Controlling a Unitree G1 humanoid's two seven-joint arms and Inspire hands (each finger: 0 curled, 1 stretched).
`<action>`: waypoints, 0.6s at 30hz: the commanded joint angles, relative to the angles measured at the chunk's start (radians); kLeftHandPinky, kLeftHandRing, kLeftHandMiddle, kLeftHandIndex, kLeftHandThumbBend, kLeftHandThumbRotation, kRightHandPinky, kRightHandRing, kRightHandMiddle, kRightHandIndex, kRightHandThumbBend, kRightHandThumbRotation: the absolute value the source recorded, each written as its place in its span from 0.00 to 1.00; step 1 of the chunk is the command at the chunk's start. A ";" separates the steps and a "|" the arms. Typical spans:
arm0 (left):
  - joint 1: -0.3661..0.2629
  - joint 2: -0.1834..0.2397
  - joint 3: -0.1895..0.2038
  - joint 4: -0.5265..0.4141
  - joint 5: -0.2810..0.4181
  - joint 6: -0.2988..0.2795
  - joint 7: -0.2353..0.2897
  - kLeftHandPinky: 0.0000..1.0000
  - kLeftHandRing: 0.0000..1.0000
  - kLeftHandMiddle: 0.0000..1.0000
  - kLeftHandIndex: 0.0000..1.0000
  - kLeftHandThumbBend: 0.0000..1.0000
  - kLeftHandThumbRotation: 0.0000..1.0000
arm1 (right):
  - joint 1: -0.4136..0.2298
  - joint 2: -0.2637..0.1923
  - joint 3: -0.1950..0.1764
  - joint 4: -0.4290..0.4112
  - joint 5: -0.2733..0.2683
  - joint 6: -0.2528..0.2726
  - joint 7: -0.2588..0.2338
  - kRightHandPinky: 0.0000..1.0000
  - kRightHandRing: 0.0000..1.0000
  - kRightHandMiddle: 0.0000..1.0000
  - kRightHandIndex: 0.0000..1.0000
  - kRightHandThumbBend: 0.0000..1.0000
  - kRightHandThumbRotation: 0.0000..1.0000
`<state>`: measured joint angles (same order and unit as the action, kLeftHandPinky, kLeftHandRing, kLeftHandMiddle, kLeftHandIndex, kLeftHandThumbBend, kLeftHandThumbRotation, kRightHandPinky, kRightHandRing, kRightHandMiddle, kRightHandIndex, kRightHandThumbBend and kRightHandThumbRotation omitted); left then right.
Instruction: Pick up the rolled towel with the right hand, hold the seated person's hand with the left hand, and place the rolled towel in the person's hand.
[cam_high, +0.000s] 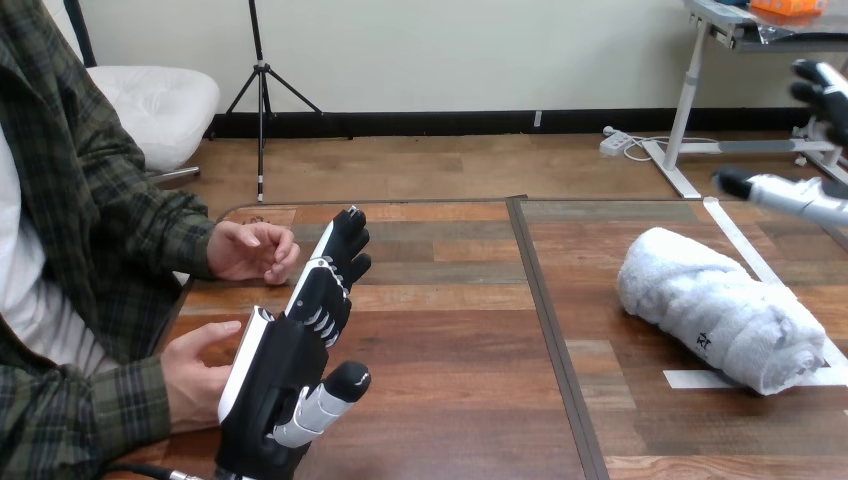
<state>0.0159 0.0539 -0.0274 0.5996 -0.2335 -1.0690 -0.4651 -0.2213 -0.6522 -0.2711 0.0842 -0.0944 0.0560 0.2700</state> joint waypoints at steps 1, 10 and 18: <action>-0.036 -0.001 -0.007 -0.036 -0.024 -0.008 -0.015 0.97 0.99 1.00 0.97 1.00 0.79 | -0.150 -0.078 0.036 0.016 -0.033 0.087 0.034 0.98 1.00 0.97 0.99 1.00 0.46; -0.050 -0.001 -0.008 -0.016 -0.037 -0.039 -0.043 0.97 1.00 1.00 0.98 1.00 0.77 | -0.303 -0.151 0.118 0.203 -0.097 0.151 0.122 0.96 0.99 1.00 1.00 1.00 0.46; -0.052 -0.003 -0.006 -0.009 -0.042 -0.052 -0.059 0.97 1.00 1.00 0.99 1.00 0.74 | -0.480 -0.166 0.199 0.475 -0.166 0.144 0.180 0.92 0.98 1.00 1.00 1.00 0.47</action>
<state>0.0207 0.0549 -0.0264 0.6002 -0.2480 -1.0740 -0.5049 -0.4443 -0.7663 -0.1800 0.3152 -0.2041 0.2030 0.3959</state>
